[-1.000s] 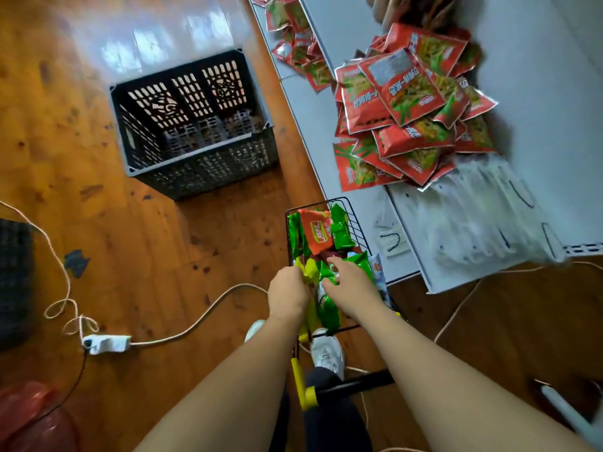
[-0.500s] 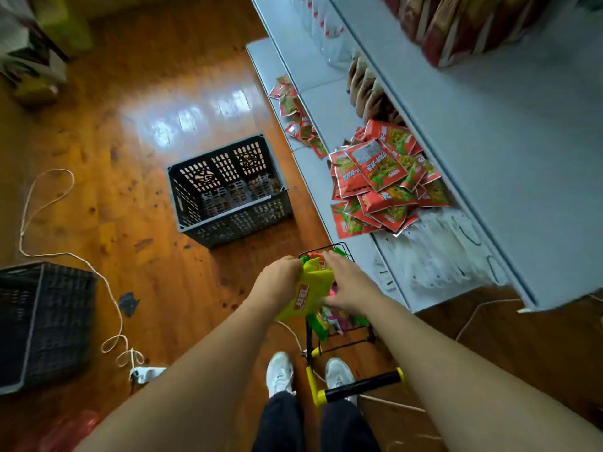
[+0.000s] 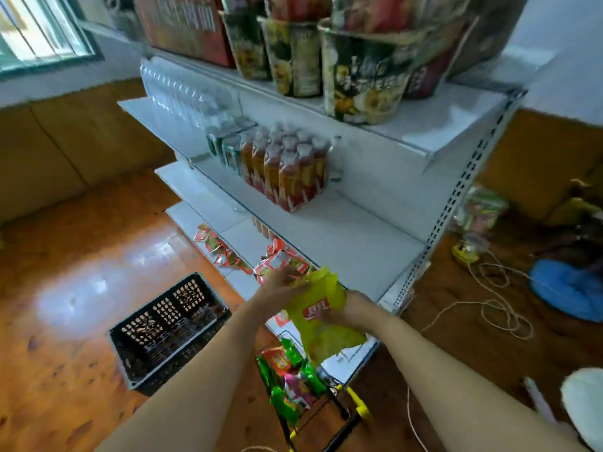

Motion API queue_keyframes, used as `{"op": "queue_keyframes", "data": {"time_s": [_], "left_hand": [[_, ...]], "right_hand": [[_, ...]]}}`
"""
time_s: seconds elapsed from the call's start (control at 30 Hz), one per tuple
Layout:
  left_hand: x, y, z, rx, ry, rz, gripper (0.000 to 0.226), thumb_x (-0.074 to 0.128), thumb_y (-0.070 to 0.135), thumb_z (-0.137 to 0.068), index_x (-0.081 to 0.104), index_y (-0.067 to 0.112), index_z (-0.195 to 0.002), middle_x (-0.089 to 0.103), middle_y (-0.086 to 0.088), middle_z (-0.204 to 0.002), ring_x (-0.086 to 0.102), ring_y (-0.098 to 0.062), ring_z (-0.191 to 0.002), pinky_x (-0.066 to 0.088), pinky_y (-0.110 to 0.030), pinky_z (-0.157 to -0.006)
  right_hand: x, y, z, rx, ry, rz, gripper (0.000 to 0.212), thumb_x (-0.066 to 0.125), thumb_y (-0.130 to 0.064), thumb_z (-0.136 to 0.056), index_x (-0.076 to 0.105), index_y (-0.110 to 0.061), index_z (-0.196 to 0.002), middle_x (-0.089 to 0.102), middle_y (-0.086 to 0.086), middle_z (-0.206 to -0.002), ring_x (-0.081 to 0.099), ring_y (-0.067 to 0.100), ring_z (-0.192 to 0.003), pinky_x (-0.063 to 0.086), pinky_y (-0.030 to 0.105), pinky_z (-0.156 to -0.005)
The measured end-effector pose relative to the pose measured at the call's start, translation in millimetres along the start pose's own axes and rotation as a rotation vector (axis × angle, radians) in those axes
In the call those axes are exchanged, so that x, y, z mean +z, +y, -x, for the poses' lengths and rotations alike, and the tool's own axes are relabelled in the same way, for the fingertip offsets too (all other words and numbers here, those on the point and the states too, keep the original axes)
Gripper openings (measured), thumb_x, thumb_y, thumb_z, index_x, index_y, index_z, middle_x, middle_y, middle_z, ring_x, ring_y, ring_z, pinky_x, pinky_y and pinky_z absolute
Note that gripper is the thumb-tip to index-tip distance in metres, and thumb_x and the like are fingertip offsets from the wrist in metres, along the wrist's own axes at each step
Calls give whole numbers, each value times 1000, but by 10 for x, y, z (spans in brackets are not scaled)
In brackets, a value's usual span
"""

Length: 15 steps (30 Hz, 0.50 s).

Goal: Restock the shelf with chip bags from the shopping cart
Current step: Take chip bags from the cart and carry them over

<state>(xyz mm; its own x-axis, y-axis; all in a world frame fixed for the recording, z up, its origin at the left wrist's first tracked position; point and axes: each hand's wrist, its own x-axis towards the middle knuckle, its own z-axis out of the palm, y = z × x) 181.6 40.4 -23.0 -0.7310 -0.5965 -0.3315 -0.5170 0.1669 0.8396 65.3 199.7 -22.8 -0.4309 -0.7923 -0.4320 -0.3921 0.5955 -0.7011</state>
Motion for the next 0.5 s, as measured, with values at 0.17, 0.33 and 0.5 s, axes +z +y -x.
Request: {"op": "queue_keyframes", "data": {"time_s": [0.17,0.33,0.5], "left_hand": [[839,720,171,92,-101,166,66,75,27,-85,39,11,-139,60,-4,-105,59,-15,-80,46,-8,-51],[2091,1219,512,83,-425,159,110,75,72,-47,49,14,-137,67,-9,-119,67,-26,-104,56,-46,-92],[3415,1700,1012,133,-644,58,85,71,77,-53,66,14,-110,72,-10,-109,70,-28,-98,57,-48,-90]], "right_hand": [[-380,618,793,95,378,-418,60,81,-59,-60,72,-20,-105,75,2,-104,72,13,-90,58,42,-86],[-753,1068,1886,225,868,-865,8,71,-24,-86,67,-20,-93,72,3,-87,70,11,-70,58,24,-62],[-1118,1879,2937,298,1145,-1063,25,69,-37,-85,66,-21,-103,72,10,-106,71,30,-93,57,48,-88]]}}
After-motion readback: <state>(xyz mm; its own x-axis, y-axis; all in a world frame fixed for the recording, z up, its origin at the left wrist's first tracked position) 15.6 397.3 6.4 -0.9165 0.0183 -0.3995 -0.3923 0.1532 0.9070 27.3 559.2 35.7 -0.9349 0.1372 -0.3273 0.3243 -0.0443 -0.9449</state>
